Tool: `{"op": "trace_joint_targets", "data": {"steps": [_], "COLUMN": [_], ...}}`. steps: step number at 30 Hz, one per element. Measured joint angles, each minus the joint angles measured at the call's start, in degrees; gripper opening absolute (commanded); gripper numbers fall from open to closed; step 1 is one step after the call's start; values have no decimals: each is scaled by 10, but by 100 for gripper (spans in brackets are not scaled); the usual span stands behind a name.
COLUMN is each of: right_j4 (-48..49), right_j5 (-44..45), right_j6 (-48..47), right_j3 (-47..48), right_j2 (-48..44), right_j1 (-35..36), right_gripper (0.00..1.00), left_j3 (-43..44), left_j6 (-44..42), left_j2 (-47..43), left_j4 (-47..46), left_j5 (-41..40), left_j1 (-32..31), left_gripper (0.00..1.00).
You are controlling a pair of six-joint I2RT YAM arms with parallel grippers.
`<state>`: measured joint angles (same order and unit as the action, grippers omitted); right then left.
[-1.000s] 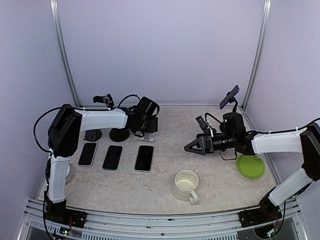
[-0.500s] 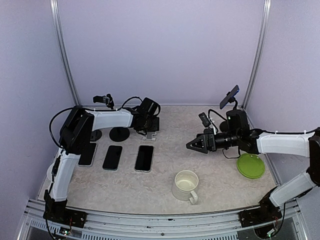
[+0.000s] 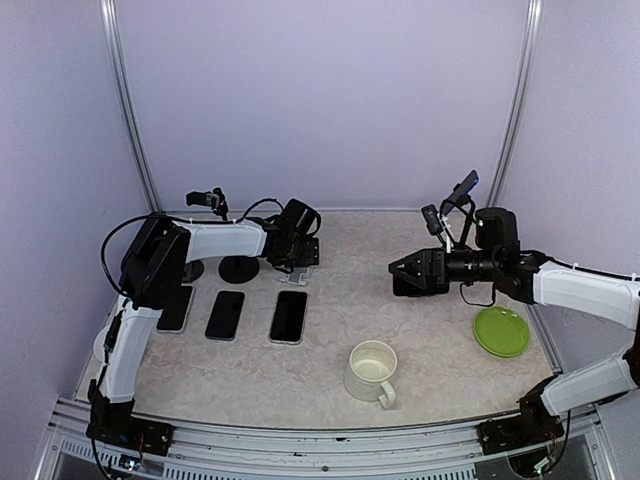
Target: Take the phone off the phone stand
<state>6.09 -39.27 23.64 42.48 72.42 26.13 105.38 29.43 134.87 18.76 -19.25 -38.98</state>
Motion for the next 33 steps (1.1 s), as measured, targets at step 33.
{"op": "trace_joint_targets", "data": {"steps": [33], "right_j4": [84], "right_j5": [85], "right_j6": [171], "right_j3": [-122], "right_j2": [5], "right_j1": [-198], "right_gripper": [100], "left_j3": [-139], "left_j6": [-66], "left_j2": [-184], "left_j4": [-72], "left_j5": [39], "left_j1": [-25], "left_gripper": [99]}}
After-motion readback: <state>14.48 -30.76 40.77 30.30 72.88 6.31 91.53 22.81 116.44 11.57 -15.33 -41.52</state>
